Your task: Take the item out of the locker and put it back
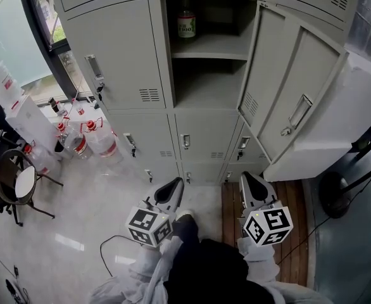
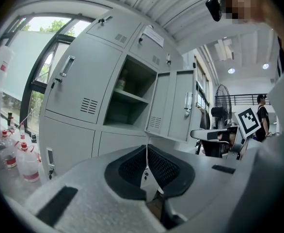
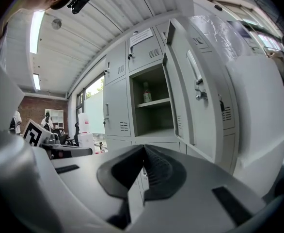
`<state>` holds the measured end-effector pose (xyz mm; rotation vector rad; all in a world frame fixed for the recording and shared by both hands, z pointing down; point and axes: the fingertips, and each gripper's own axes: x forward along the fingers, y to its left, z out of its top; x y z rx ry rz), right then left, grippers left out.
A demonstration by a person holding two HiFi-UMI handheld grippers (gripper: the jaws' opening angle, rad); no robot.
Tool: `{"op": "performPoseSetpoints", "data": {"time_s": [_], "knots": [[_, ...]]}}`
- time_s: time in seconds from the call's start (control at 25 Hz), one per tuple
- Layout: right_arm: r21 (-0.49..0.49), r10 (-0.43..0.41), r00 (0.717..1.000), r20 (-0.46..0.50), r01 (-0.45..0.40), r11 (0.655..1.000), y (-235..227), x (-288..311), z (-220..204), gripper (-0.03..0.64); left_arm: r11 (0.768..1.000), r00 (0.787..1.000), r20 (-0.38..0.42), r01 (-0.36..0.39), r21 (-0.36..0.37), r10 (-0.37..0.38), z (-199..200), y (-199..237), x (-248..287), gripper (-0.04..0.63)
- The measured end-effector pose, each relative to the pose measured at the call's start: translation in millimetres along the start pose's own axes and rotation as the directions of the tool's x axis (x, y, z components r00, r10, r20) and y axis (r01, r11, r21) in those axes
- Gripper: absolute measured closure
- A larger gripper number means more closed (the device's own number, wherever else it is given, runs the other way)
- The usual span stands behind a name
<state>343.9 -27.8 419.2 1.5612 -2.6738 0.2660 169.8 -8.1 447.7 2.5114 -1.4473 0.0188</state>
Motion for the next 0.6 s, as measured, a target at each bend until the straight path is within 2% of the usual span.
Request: {"op": "performPoseSetpoints", "data": {"time_s": [0.6], "knots": [[-0.01, 0.017, 1.0, 0.007, -0.017, 1.0, -1.4, 7.4, 3.0, 0.618, 1.0, 1.0, 0.007, -0.025, -0.005, 0.025, -0.3, 3.9, 1.4, 0.581]]}}
